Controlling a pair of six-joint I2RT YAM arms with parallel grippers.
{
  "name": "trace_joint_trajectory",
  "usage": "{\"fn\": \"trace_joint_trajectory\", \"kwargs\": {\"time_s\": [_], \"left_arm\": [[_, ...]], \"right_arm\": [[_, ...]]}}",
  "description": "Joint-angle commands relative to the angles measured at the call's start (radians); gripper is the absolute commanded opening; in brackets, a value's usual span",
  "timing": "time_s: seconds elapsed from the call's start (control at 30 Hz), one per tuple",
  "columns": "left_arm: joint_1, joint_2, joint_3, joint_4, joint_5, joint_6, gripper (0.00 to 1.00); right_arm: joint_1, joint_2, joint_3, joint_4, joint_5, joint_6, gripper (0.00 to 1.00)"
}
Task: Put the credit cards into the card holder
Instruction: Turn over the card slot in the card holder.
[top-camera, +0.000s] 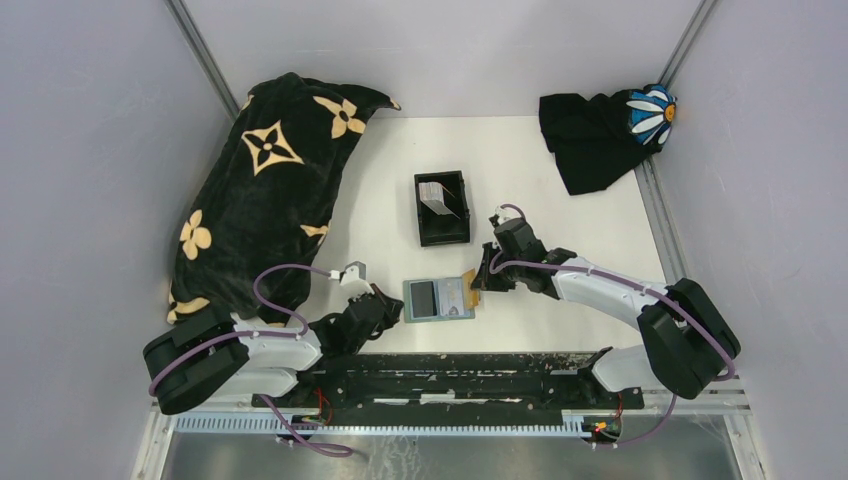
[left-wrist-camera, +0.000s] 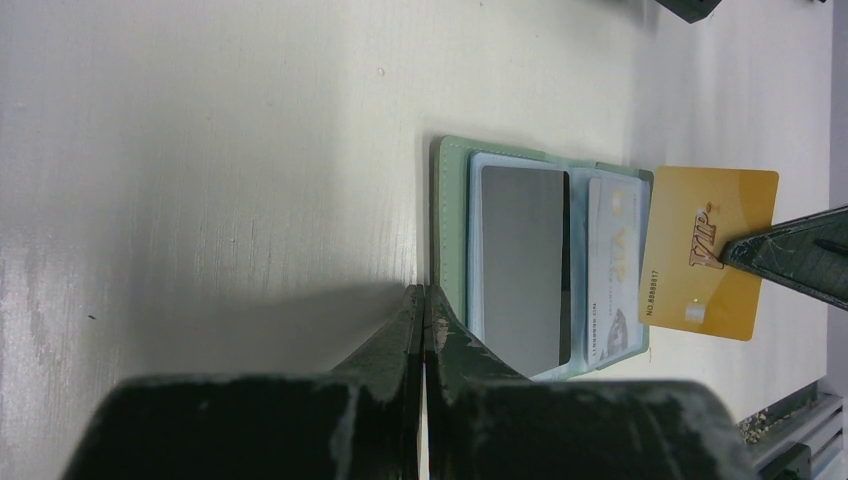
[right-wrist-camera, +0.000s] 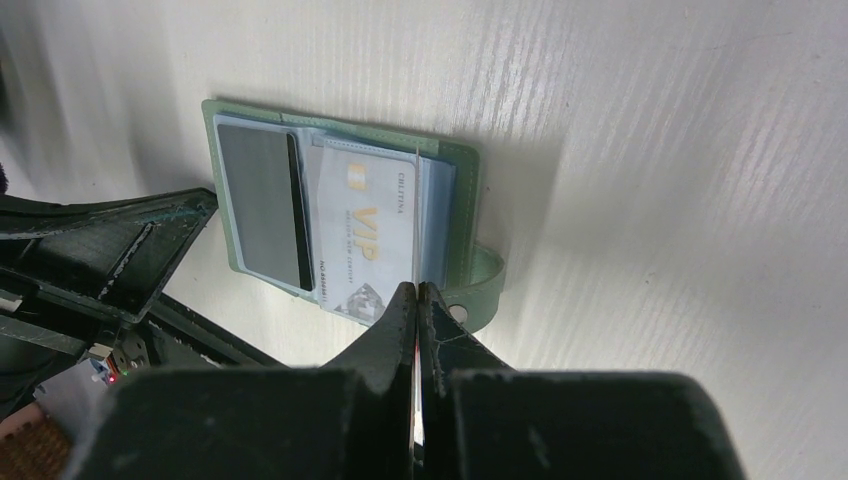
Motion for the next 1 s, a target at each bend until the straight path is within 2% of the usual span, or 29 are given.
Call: {"fn": "trace_joint_trajectory", "kwargs": {"time_s": [0.0,0.97], "left_arm": [[-0.008,0.002,0.010,0.002,-0.041,-0.035,0.03],[-0.024,0.018,0.016,0.002,-0.049,-0.041,0.03]], "right_arm": [[-0.005,-0.015,-0.018,0.051,-0.017,0.027,0.01],[-0.035,-0.084,-0.101,0.180,-0.078,0.129,0.01]]}}
